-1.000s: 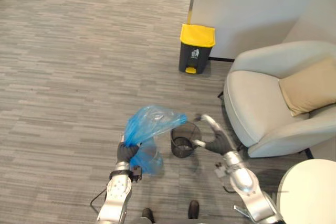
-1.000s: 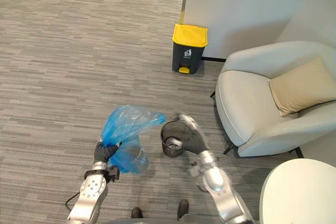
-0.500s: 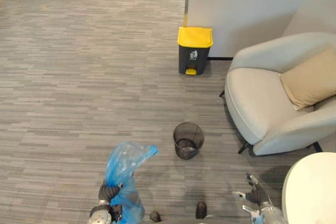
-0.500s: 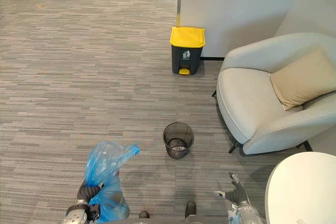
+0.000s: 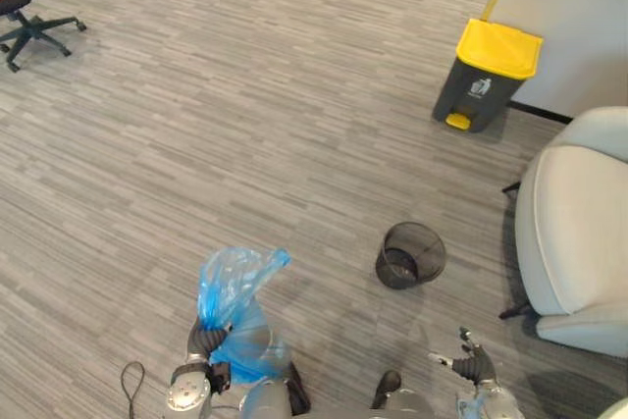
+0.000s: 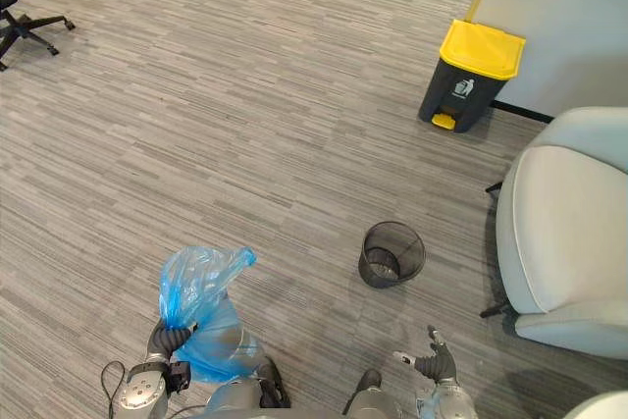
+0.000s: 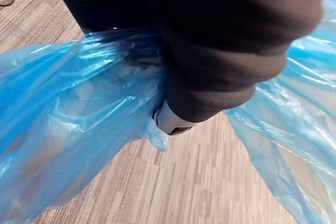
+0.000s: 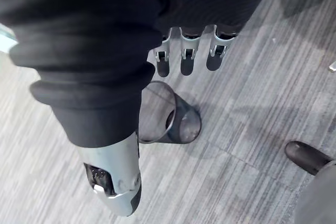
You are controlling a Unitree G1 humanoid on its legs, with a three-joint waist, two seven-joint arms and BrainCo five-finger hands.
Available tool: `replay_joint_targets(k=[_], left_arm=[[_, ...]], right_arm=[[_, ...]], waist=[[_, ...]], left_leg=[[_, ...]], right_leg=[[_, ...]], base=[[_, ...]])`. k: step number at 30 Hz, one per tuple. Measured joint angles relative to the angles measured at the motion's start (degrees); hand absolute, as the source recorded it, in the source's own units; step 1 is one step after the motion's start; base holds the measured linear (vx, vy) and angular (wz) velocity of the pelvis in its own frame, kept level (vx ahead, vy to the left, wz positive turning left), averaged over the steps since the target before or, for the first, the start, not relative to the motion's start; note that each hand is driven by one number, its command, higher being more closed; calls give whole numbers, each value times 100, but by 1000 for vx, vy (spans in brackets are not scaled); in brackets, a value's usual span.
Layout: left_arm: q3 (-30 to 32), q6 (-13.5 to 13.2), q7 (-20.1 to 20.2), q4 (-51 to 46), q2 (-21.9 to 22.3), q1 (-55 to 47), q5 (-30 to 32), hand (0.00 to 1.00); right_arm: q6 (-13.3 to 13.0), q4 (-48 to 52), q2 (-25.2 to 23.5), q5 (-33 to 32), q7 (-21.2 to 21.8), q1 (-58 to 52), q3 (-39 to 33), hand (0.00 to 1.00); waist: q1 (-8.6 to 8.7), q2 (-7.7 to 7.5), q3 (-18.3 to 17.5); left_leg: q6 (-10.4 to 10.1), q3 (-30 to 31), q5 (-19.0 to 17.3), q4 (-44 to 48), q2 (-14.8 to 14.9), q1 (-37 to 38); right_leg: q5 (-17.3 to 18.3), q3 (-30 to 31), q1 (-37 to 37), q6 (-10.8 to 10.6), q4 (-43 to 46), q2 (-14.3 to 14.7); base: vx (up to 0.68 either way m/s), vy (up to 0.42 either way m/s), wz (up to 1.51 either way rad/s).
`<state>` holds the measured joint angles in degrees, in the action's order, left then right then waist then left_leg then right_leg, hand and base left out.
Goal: Gather rubbish on tea table into small bin, then transfer packed bag to large trash can.
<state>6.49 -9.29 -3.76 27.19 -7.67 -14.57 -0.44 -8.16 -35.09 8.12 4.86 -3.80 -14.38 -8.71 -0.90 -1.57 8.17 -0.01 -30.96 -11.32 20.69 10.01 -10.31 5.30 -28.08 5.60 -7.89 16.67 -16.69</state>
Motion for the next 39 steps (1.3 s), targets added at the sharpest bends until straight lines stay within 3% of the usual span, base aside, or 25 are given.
replay_joint_targets(k=[2, 3, 5, 9, 10, 12, 13, 14, 15, 16, 17, 18, 19, 20, 22, 24, 26, 27, 28, 31, 32, 34, 36, 37, 39], left_arm=[[-157, 8, -3, -135, -65, -68, -1, 100], [-265, 11, -3, -253, -147, -92, 0, 100], [-260, 10, -15, -307, -270, -63, -1, 100], [-276, 5, -20, -169, -382, 77, -1, 100], [-237, 4, -21, -9, -386, 206, -1, 100], [-238, 5, -22, 183, -384, 338, 6, 100], [-238, 6, -22, 236, -302, 395, 6, 100], [-238, -2, -28, 176, -224, 403, 5, 100], [-239, -1, -29, 172, -194, 405, 5, 100], [-238, 2, -26, 165, -48, 385, 3, 100], [-246, -2, -25, 149, 107, 372, 2, 100], [-242, -12, -20, 130, 152, 298, 0, 100], [-250, -9, -8, 54, 201, 202, -2, 100], [-263, 3, -5, 31, 270, 227, -2, 100], [-264, 2, -3, 22, 273, 342, -2, 100], [-294, -2, 0, 4, 287, 335, -1, 100], [-369, -3, 0, -11, 291, 266, -1, 100], [-404, -2, -1, -23, 340, 182, 4, 100], [-402, -2, -4, -31, 424, 104, 6, 100], [-428, 6, 0, -140, 281, 88, 9, 100], [-465, 7, -4, -215, 278, 88, 8, 100], [-621, 6, -12, -275, 141, 101, 6, 100], [-660, 7, -23, -315, -1, 118, 4, 100], [-654, 9, -51, -303, -83, 152, -3, 100], [-581, 2, -72, -213, -145, 246, -4, 100]], right_arm=[[10, 111, -32, 10, -3, 14, 10, 0], [25, 180, -70, 13, -3, 10, 34, 0], [60, 190, -180, 18, -1, 28, 41, 0], [70, 188, -187, 28, -46, 194, 74, 0], [78, 21, -177, 49, -53, 277, 81, 0], [84, -108, -125, 82, -64, 241, 82, 0], [101, -204, -28, 144, -63, 243, 82, 0], [117, -64, 23, 247, -64, 275, 80, 0], [119, -35, 33, 249, -63, 275, 80, 0], [120, 63, 56, 249, -62, 252, 79, 0], [107, 184, 96, 249, -62, 197, 140, 0], [93, 286, 104, 252, -62, 145, 196, 0], [60, 555, 42, 247, -106, 25, 259, 0], [62, 619, 74, 244, -133, 95, 242, 0], [59, 737, -34, 239, -149, 127, 247, 0], [69, 735, -148, 239, -152, 29, 247, 0], [68, 738, -116, 241, -153, 16, 235, 0], [66, 753, -39, 249, -157, 8, 229, 0], [70, 695, 10, 252, -150, 26, 198, 0], [66, 776, -285, 273, -139, -176, 202, 0], [67, 783, -344, 308, -141, -161, 204, 0], [72, 749, -346, 434, -141, -113, 250, 0], [99, 691, -352, 478, -130, -75, 300, 0], [96, 638, -349, 492, -132, -23, 295, 0], [85, 257, -277, 506, -135, 237, 297, 0]], waist=[[7, -22, 114], [38, -18, 183], [81, -41, 278], [237, -89, 293], [340, -95, 297], [474, -104, 272], [502, 25, 269], [464, 176, 295], [466, 209, 314], [469, 274, 370], [465, 224, 439], [374, 262, 404], [291, 238, 346], [283, 322, 321], [239, 198, 384], [30, 7, 457], [-48, 6, 448], [-116, 144, 356], [-198, 254, 307], [-75, -151, 118], [-113, -255, 110], [-71, -180, 148], [20, -189, 149], [48, -200, 143], [139, -166, 161]], left_leg=[[9, 11, -343, 263, -14, 115], [22, 77, -507, 381, -20, 267], [28, 115, -654, 411, -6, 473], [-183, 131, -819, 236, -65, 805], [-253, 157, -780, 54, -152, 950], [-417, 405, -786, -170, -271, 1175], [-535, 487, -729, -262, -191, 1301], [-848, 522, -505, -38, 11, 1333], [-841, 550, -469, 63, 70, 1331], [-622, 651, -189, 870, 328, 1282], [-310, 713, 383, 1948, 606, 1146], [-166, 789, 719, 2536, 840, 1017], [-270, 939, 519, 3585, 1145, 621], [-263, 1117, 240, 3973, 1297, 239], [-248, 1077, -76, 3972, 1193, -315], [-186, 1256, -166, 3029, 868, -763], [-219, 1778, -145, 1987, 501, -977], [-474, 2293, 87, 721, 261, -958], [-522, 2675, 732, 275, 183, -882], [-342, 1956, -72, 752, 27, -611], [-297, 1669, -289, 778, 7, -340], [-228, 1257, -600, 741, 32, 124], [-253, 1004, -786, 626, 85, 490], [-330, 793, -855, 372, 91, 792], [-372, 662, -838, 40, 108, 1028]], right_leg=[[107, 443, 405, 154, 1246, -315], [-64, 921, 862, 434, 2236, -428], [375, 1424, 1337, 250, 3022, -250], [609, 1145, 1989, 333, 2117, 289], [439, 1064, 2047, 339, 1329, 479], [-251, 1302, 2014, 859, 967, 689], [-150, 1222, 1948, 986, 1104, 736], [229, 1088, 1794, 1066, 1250, 818], [276, 1065, 1730, 1076, 1267, 834], [406, 971, 1463, 1213, 1538, 856], [617, 922, 1433, 1146, 2094, 937], [667, 970, 1296, 975, 1739, 1123], [737, 885, 873, 1367, 1197, 1266], [779, 990, 763, 1436, 1147, 1400], [832, 1290, 429, 1387, 787, 1430], [795, 1768, -157, 1250, 210, 1443], [880, 2126, -286, 1082, 133, 1451], [1024, 2479, -259, 881, 248, 1533], [1242, 2823, -213, 746, 467, 1672], [1445, 3346, -63, 416, 1121, 1246], [1358, 3342, 193, 101, 1745, 1123], [1060, 3059, 857, -628, 3076, 873], [1095, 2606, 1268, -346, 3598, 734], [1196, 2198, 1563, -37, 3523, 727], [1274, 1677, 1895, 168, 2936, 774]], base=[[114, 98, -4], [212, 95, 6], [209, 46, 8], [336, -42, 12], [410, -84, 47], [480, -119, 65], [670, -195, 38], [566, -164, 19], [554, -191, 11], [460, -238, 1], [460, -238, -20], [305, -302, -57], [130, -167, -78], [319, -155, -84], [403, -7, -64], [452, 44, -93], [355, 176, -117], [503, 381, -171], [430, 383, -152], [470, 316, -99], [271, 212, -119], [344, 226, -96], [341, 102, -73], [467, 29, -70], [426, -11, -36]])
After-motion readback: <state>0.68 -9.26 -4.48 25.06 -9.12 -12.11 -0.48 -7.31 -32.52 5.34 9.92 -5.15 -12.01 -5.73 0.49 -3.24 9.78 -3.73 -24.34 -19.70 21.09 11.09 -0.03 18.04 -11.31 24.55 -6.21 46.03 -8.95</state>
